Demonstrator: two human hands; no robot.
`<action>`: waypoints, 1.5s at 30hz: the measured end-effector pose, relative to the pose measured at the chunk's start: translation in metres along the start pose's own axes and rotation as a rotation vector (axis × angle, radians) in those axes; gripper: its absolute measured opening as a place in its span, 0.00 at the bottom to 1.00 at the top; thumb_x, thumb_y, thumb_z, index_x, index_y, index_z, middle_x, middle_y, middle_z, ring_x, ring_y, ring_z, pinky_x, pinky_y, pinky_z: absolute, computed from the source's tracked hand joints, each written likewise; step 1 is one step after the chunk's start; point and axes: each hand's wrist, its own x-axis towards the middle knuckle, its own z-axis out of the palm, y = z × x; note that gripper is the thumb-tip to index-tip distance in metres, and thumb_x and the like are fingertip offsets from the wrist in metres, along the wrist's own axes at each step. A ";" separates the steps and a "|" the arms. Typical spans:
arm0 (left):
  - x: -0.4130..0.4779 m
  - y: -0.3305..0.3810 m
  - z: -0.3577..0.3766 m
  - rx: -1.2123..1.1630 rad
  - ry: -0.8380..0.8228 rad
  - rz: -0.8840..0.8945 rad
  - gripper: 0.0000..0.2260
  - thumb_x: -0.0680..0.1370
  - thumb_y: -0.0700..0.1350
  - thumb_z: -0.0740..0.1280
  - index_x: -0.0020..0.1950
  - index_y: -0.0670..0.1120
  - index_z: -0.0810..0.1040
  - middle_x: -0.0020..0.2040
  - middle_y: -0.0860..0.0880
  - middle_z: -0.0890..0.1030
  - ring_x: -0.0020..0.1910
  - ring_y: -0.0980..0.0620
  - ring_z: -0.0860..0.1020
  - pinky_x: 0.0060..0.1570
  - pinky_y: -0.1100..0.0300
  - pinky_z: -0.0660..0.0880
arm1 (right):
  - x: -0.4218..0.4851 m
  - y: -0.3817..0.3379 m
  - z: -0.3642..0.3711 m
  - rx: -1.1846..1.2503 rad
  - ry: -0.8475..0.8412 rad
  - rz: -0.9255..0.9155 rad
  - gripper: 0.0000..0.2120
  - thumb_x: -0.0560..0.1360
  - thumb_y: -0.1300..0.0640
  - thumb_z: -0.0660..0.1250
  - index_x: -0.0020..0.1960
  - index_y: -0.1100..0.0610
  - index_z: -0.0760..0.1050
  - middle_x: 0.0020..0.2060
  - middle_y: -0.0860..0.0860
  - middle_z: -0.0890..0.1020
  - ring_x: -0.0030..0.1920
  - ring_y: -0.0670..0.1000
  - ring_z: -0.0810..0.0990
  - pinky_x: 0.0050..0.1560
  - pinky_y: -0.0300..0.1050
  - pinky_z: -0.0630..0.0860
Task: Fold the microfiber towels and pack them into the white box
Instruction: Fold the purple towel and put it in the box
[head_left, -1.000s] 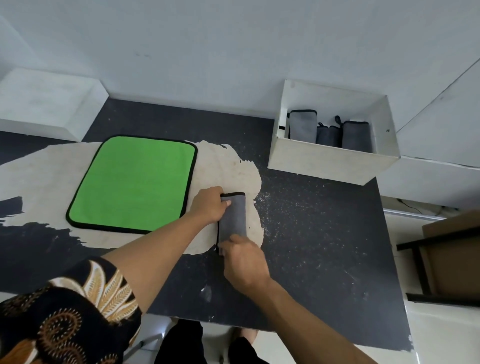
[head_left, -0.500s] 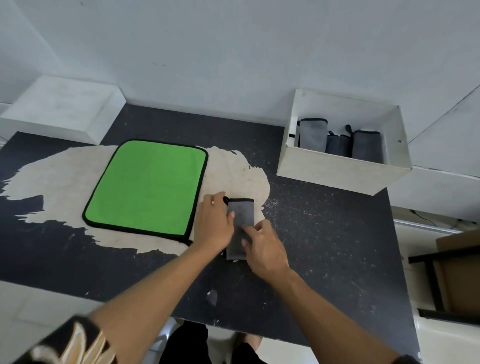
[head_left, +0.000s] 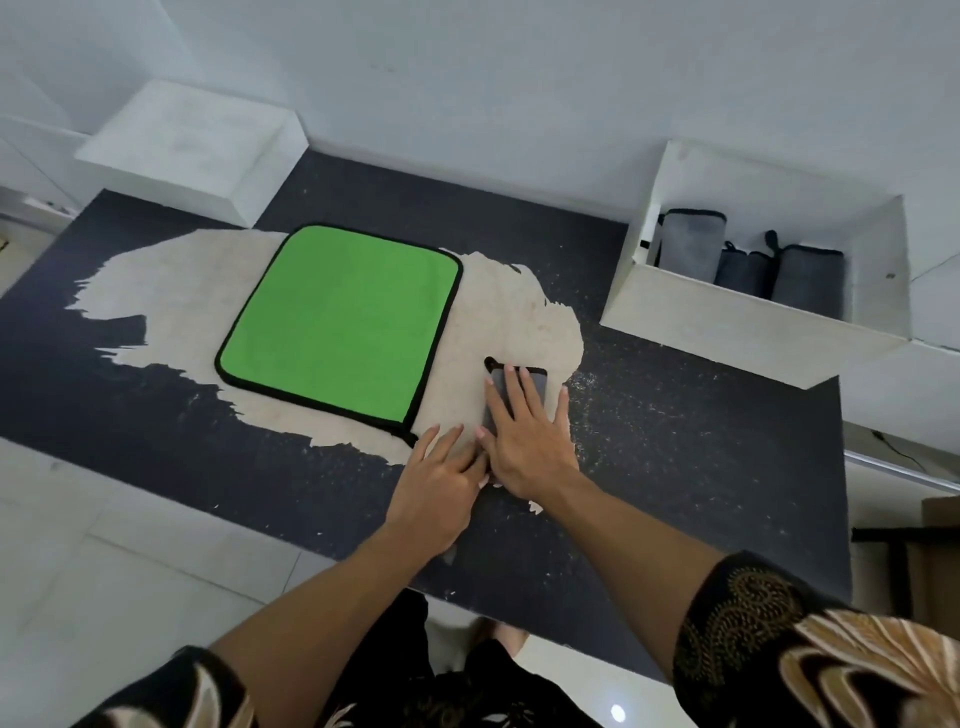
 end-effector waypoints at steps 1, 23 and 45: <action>-0.002 0.000 0.000 0.012 -0.007 0.000 0.16 0.79 0.47 0.64 0.65 0.46 0.79 0.66 0.46 0.78 0.67 0.44 0.74 0.71 0.44 0.63 | 0.001 0.000 0.001 -0.004 -0.002 0.015 0.32 0.82 0.38 0.39 0.80 0.51 0.36 0.78 0.52 0.35 0.77 0.52 0.31 0.73 0.70 0.39; 0.083 0.004 -0.037 -0.871 -0.336 -0.979 0.22 0.80 0.52 0.65 0.66 0.36 0.72 0.61 0.40 0.79 0.58 0.40 0.78 0.53 0.57 0.74 | -0.015 0.008 -0.030 0.814 0.103 0.815 0.23 0.76 0.46 0.68 0.65 0.58 0.67 0.59 0.57 0.77 0.58 0.60 0.78 0.52 0.49 0.73; 0.140 -0.002 -0.084 -1.094 -0.346 -0.419 0.10 0.83 0.49 0.59 0.60 0.45 0.74 0.55 0.45 0.81 0.52 0.47 0.79 0.56 0.47 0.77 | -0.013 -0.008 -0.078 1.785 0.445 0.797 0.12 0.74 0.54 0.73 0.54 0.58 0.79 0.48 0.54 0.85 0.49 0.54 0.84 0.49 0.54 0.83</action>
